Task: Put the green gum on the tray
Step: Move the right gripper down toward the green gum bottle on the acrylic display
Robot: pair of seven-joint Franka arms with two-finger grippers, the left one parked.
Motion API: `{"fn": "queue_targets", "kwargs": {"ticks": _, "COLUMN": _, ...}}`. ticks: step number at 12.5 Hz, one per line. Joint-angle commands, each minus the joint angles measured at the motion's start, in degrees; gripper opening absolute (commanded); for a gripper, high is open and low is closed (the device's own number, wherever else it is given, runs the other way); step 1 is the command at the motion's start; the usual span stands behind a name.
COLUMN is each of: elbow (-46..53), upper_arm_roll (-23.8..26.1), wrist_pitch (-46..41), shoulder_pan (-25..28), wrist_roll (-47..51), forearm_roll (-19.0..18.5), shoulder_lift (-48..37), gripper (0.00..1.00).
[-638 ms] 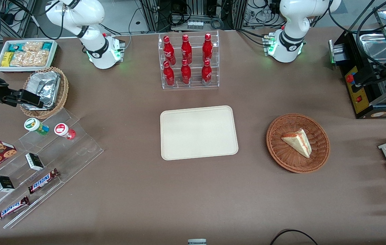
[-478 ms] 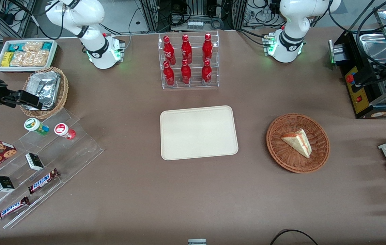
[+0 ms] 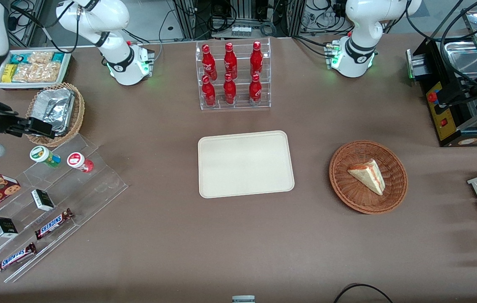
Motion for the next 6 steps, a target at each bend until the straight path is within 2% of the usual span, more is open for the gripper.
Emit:
{"fn": "queue_targets", "kwargs": {"ticks": 1, "elbow": -6.19, "upper_arm_roll": -0.73, "wrist_pitch": 6.87, "shoulder_pan": -2.87, "wrist_roll": -7.94, "forearm_roll": -0.98, "shoulder_lift": -1.16, "gripper": 1.0}}
{"fn": "queue_targets", "kwargs": {"ticks": 6, "elbow": -20.33, "upper_arm_roll": -1.88, "wrist_pitch": 23.56, "shoulder_pan": -8.68, "wrist_roll": -31.58, "forearm_roll": -0.46, "shoulder_lift": -3.79, "gripper": 0.99}}
